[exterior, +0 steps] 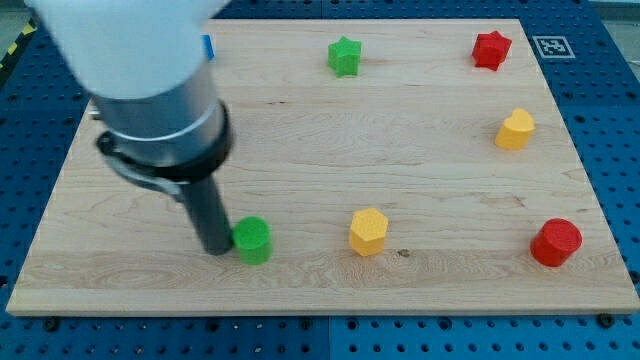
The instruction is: Push the green circle closer to the yellow hexagon
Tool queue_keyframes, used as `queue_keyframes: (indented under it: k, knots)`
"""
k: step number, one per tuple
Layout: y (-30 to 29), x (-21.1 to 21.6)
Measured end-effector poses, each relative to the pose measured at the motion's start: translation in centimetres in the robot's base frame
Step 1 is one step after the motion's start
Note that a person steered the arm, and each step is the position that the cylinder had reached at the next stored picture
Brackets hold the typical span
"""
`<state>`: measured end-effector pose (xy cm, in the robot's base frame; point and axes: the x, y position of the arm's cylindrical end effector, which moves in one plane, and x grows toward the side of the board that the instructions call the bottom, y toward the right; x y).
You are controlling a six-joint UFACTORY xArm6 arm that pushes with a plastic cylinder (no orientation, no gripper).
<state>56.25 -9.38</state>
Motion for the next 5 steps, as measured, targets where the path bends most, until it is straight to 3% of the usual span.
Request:
queue_keyframes:
  k: [1, 3, 5]
  knots:
    - [3.4, 0.0]
    - [1.9, 3.1]
    - [5.9, 1.5]
